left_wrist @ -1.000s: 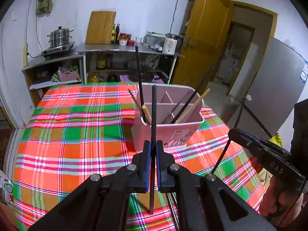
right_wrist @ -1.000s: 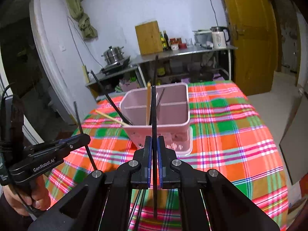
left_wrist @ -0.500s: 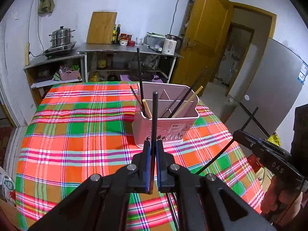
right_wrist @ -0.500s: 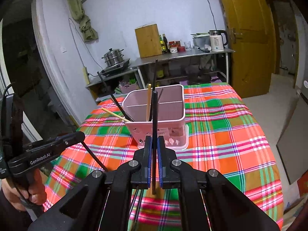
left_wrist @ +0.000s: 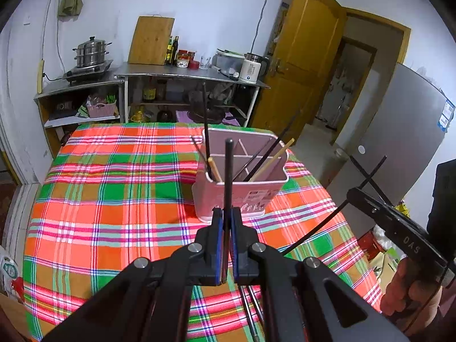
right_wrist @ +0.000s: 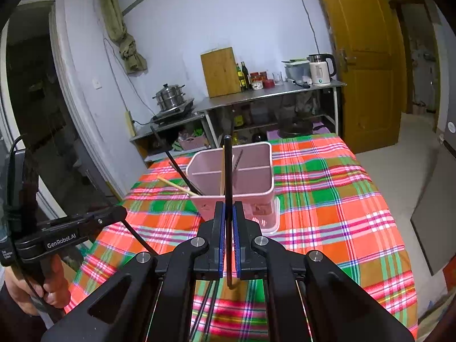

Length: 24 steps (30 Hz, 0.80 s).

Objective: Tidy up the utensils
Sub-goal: 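Lower the black chopsticks into the basket and open both tools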

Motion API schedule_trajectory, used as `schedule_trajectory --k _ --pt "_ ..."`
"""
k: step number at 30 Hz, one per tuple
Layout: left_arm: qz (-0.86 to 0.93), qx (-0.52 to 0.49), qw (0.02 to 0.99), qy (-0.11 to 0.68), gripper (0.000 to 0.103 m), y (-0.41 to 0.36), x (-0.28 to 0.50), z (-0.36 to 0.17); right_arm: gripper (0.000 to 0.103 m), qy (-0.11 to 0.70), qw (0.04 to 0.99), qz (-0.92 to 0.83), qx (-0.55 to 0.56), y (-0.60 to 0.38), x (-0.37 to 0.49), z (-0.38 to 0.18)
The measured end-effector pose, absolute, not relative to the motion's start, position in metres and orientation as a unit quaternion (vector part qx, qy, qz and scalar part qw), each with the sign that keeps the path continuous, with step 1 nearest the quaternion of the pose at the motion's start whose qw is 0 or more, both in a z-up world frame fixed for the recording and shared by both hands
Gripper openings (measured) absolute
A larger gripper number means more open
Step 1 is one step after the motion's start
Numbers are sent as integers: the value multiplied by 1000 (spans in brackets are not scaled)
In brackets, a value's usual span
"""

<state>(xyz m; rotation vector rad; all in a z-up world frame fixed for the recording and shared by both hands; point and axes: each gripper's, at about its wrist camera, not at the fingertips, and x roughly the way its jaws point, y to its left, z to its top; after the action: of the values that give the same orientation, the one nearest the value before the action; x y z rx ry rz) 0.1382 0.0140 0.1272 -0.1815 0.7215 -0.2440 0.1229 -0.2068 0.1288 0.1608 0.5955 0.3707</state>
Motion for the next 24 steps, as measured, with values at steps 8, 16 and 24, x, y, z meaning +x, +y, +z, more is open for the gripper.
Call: schedule_trajectory --k 8,16,24 --pt "-133 -92 931 326 6 8 154 156 5 264 942 193 82 -200 137 153" --pt "-144 -102 942 287 6 9 174 192 5 224 949 198 100 -196 155 184" --pt "-141 -101 950 262 6 9 200 208 5 208 952 195 116 -192 180 195"
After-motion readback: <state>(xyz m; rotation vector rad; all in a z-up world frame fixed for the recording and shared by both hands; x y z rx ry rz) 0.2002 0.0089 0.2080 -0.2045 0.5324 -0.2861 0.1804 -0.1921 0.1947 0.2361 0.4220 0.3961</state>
